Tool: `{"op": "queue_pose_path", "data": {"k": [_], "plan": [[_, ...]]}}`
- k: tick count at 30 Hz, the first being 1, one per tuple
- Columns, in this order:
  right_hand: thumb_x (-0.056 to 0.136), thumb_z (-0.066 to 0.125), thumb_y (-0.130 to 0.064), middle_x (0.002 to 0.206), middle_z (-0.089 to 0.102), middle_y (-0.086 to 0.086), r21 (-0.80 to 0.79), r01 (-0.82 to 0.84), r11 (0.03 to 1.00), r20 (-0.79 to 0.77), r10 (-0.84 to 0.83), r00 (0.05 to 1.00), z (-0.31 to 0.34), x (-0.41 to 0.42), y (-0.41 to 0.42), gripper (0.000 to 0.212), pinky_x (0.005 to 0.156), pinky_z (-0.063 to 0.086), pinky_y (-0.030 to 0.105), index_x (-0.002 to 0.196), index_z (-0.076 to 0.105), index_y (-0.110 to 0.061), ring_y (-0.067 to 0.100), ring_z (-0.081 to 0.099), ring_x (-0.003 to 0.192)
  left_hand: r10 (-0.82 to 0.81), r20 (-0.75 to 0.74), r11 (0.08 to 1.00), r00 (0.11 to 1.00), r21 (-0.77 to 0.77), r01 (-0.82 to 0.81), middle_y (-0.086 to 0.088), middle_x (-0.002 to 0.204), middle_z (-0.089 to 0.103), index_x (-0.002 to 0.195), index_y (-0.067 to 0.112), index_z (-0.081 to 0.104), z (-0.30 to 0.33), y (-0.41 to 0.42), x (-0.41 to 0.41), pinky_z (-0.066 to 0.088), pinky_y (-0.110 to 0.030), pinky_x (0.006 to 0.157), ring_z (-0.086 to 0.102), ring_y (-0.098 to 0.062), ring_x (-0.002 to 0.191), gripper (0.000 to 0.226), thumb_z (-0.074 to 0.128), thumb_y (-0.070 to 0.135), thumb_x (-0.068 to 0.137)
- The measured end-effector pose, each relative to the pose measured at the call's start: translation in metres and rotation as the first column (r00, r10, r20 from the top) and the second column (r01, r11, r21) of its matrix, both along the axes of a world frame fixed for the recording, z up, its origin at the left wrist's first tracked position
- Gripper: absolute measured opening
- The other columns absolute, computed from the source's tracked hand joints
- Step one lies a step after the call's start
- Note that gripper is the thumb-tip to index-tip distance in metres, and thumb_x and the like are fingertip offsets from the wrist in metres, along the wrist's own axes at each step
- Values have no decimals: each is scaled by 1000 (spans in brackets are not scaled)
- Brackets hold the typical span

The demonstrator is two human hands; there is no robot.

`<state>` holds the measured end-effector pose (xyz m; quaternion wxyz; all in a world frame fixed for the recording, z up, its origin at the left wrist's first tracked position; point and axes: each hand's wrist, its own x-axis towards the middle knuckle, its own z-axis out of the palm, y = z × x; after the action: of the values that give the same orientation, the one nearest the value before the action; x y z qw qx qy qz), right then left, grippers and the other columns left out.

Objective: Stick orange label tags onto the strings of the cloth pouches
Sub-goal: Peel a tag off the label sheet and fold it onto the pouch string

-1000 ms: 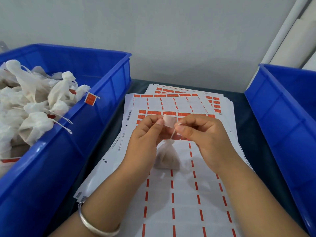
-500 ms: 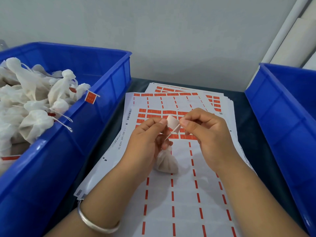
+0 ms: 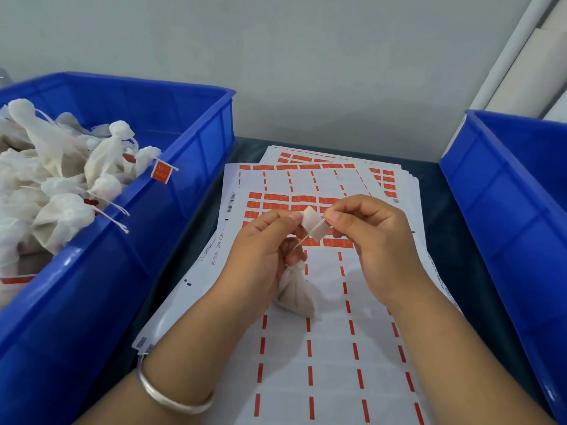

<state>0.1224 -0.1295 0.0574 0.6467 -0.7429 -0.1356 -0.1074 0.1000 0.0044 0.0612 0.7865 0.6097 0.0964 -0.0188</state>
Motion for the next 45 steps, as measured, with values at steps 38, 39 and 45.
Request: {"op": "queue_pose_path", "data": {"k": [38,39,45], "plan": [[88,62,-16,71,68,-20,153,1,988,-188,28,982,-8,8,0,38,62,52,17,62,71,-42,-1,67,77,-23,-35,995,999,97,27,-5,85,68,69,42,72,-6,2,4,52,-36,80,55,-17,64,17,62,37,82],[88,62,-16,71,68,-20,154,2,988,-189,28,982,-8,9,0,38,61,52,16,62,71,-41,-1,67,77,-21,-33,994,999,103,24,-4,83,68,69,41,72,-6,2,4,52,-36,80,55,-17,64,17,63,37,82],[89,61,-17,75,71,-18,172,-9,985,-199,44,979,-8,9,-1,36,62,53,17,63,72,-40,3,69,79,-36,66,971,997,236,19,11,60,64,63,39,72,-7,1,3,54,-31,74,56,-14,66,17,63,42,76]]}}
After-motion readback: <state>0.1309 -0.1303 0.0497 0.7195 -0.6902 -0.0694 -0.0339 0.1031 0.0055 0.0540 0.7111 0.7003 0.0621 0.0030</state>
